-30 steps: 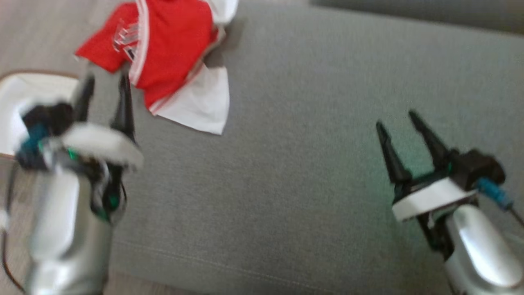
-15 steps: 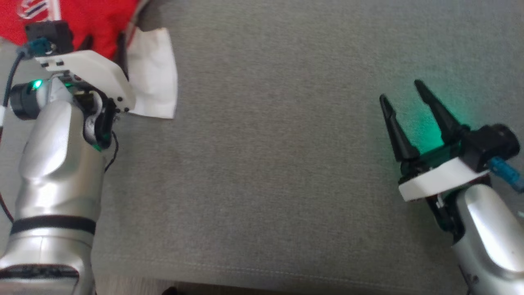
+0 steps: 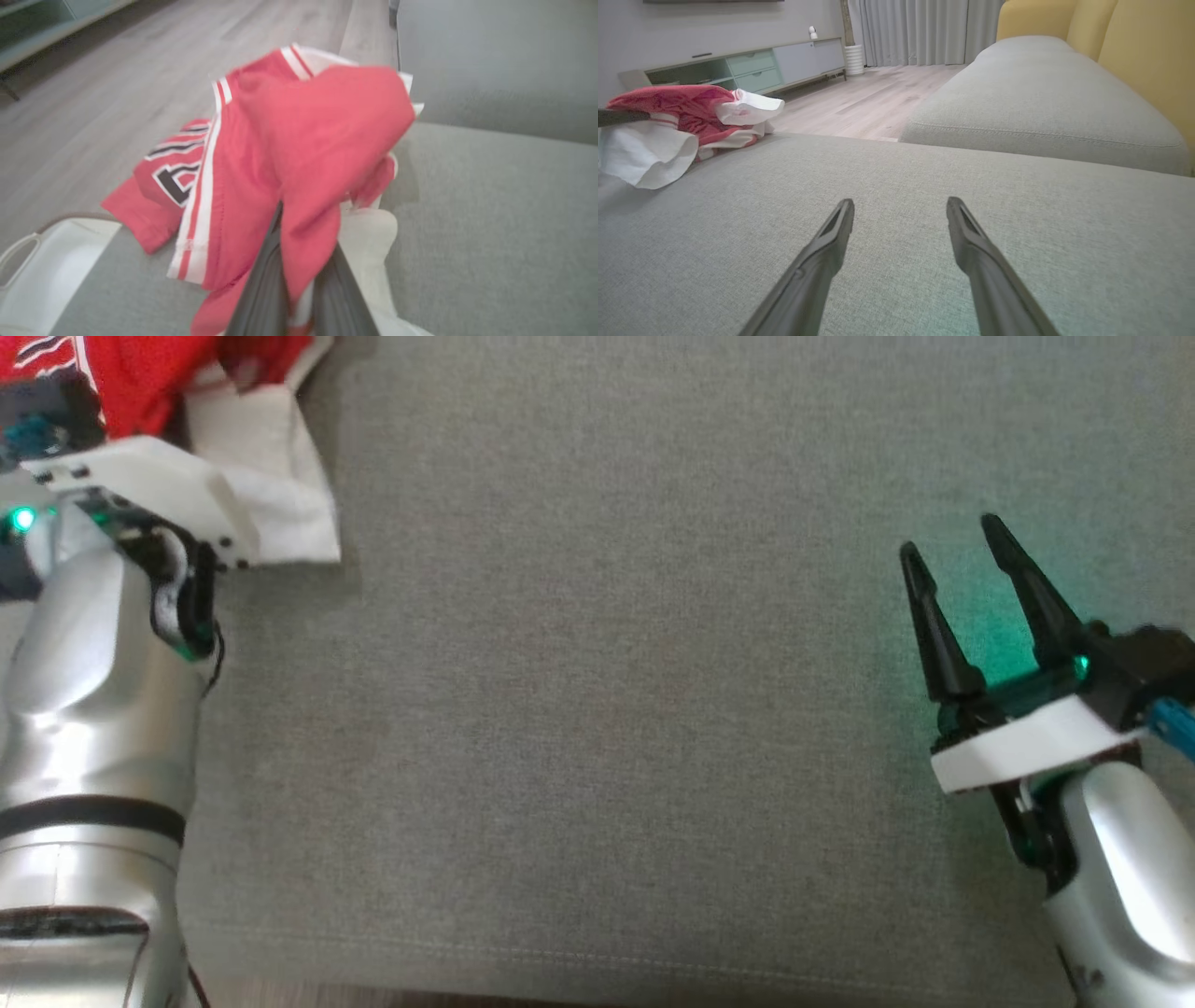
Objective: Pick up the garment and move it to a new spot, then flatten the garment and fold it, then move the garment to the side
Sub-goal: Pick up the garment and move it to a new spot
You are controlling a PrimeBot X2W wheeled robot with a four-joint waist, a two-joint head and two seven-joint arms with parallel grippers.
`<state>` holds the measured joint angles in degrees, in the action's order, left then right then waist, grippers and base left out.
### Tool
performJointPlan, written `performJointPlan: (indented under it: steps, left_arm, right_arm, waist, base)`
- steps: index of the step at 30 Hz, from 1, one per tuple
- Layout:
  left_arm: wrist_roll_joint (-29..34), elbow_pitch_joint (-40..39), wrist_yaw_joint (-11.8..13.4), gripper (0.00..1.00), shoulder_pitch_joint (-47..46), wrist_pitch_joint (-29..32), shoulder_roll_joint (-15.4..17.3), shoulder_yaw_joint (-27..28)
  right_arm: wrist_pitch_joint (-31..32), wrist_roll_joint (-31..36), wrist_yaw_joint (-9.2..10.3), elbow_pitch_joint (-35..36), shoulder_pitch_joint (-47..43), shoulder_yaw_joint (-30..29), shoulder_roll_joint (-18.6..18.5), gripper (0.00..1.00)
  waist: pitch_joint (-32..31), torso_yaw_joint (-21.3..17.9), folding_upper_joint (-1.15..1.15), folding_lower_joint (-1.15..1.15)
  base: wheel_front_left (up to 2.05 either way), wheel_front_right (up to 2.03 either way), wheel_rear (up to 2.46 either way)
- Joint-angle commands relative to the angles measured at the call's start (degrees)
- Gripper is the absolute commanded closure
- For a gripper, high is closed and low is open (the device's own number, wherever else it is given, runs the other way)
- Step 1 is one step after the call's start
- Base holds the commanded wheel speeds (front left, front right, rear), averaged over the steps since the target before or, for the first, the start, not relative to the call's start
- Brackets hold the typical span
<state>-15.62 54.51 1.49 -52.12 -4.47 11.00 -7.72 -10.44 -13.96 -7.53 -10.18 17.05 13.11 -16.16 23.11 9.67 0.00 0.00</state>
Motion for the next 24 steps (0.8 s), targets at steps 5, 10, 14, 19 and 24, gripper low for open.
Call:
performJointPlan:
  steps: [5, 10, 14, 19, 24]
  left_arm:
    - [0.88, -10.97, -1.70, 1.00, -2.35, -1.17, 4.09, -0.06]
    - [0.46, -25.80, -2.68, 1.00, 0.00, 5.01, 5.39, -1.17]
    - [-2.00, -41.49, -3.76, 1.00, 3.79, 13.05, 5.47, -1.99]
    - [-5.76, -60.80, -3.47, 1.00, 10.41, 23.38, 4.35, -4.13]
    - [-8.90, -70.85, -2.91, 1.00, 15.09, 28.44, 1.94, -7.26]
  right_arm:
    - [-1.96, -1.04, 0.04, -0.19, -3.71, -0.60, 1.72, 0.00]
    - [-3.08, -1.40, 0.04, -1.78, -5.61, -1.19, 3.56, 0.00]
    - [-3.61, -1.48, 0.04, -2.53, -6.71, -1.23, 4.93, 0.00]
    - [-3.97, -1.53, 0.04, -2.86, -7.20, -0.61, 6.12, 0.00]
    - [-4.15, -1.61, 0.04, -2.93, -6.82, 0.49, 6.87, 0.00]
  waist:
    - [-6.43, 1.27, 0.00, 0.00]
    - [-11.69, 0.88, 0.00, 0.00]
    - [-14.95, -0.42, 0.00, 0.00]
    - [-16.94, -3.58, 0.00, 0.00]
    - [-17.03, -7.51, 0.00, 0.00]
  base:
    - [0.00, 0.00, 0.00]
    - [0.00, 0.00, 0.00]
    - [0.00, 0.00, 0.00]
    - [0.00, 0.00, 0.00]
    - [0.00, 0.00, 0.00]
